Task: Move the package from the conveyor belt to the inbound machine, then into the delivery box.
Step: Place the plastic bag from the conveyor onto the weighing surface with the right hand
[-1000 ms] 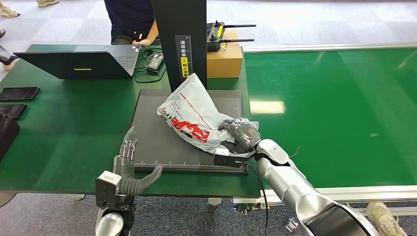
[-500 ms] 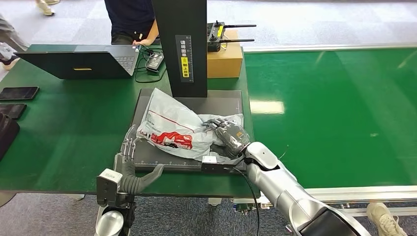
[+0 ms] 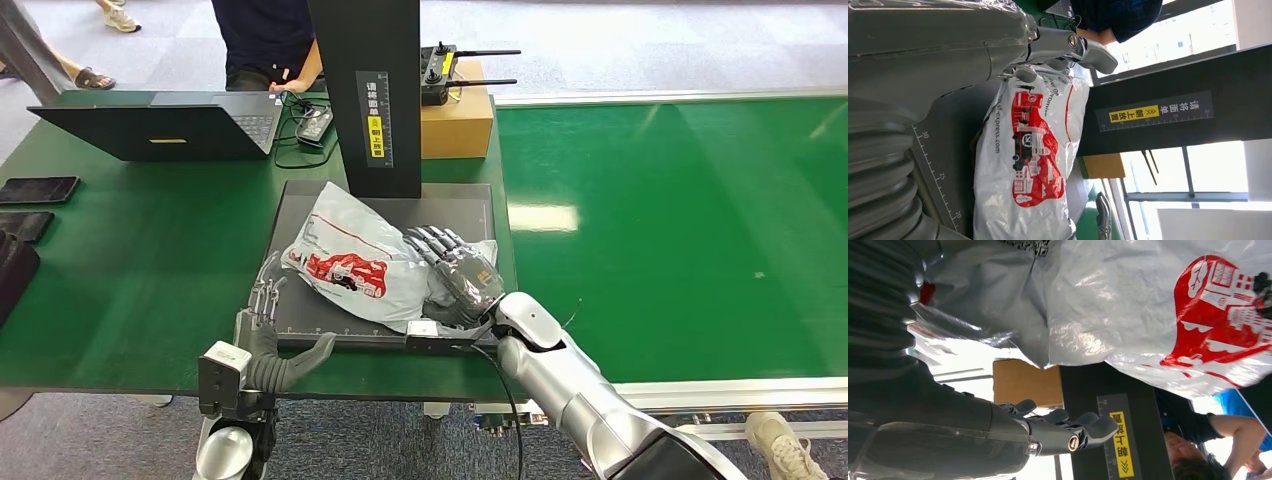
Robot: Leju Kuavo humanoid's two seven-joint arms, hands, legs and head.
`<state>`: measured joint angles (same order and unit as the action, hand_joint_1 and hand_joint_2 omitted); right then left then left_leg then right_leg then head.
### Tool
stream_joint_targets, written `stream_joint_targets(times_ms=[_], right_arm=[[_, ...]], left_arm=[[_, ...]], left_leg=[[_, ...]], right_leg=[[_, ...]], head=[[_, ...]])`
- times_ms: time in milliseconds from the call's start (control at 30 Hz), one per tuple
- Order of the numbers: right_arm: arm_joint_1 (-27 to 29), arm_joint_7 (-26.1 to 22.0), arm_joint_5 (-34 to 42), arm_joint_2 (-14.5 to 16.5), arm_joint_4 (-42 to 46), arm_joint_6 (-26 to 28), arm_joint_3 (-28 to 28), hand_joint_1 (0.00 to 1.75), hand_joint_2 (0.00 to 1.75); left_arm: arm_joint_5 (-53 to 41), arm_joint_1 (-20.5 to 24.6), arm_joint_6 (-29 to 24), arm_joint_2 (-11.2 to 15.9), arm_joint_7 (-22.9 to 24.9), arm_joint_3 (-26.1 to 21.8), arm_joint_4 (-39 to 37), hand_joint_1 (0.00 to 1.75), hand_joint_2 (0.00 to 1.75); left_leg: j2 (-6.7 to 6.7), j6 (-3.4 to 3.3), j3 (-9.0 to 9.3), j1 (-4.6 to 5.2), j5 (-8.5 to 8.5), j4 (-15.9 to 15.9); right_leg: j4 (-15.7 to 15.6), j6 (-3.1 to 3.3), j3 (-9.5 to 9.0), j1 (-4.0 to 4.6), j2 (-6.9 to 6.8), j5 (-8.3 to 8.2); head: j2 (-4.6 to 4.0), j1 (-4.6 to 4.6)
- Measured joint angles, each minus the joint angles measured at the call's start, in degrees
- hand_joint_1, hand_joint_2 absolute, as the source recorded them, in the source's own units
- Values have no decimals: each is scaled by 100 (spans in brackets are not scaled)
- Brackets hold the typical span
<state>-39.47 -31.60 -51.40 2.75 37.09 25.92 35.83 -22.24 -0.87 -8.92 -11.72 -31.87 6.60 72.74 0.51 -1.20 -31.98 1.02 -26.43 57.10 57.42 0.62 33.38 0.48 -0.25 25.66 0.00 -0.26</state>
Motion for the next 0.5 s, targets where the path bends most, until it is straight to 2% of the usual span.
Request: stream_joint_targets(times_ms=[67, 233, 300, 400, 500], right_arm=[[47, -49, 71, -5, 79, 83, -17, 0, 175], [283, -121, 636, -56, 525, 414, -259, 0, 175], [434, -209, 1132, -71, 785, 219, -440, 0, 175], [797, -385, 1998, -75, 1308, -362, -766, 0, 175], [1251, -485, 2432, -84, 1880, -716, -1078, 0, 175]], left_arm=[[7, -6, -36, 1, 0, 1, 0, 0, 175], [40, -82, -188, 4, -2, 1, 0, 0, 175], [44, -106, -219, 5, -1, 1, 0, 0, 175], [45, -124, -249, 5, 3, 1, 2, 0, 175], [28, -138, -257, 5, 31, 1, 13, 0, 175]], left_leg=[[0, 0, 0, 0, 0, 0], [0, 0, -1, 0, 0, 0], [0, 0, -1, 0, -1, 0], [-1, 0, -2, 0, -1, 0], [-1, 0, -3, 0, -3, 0]], right_leg=[[0, 0, 0, 0, 0, 0], [0, 0, 1, 0, 0, 1], [0, 0, 1, 0, 0, 1], [-1, -1, 1, 0, -1, 1], [-1, 0, 2, 0, -1, 2]], head=[[0, 1], [0, 1], [0, 1], [0, 0], [0, 0]])
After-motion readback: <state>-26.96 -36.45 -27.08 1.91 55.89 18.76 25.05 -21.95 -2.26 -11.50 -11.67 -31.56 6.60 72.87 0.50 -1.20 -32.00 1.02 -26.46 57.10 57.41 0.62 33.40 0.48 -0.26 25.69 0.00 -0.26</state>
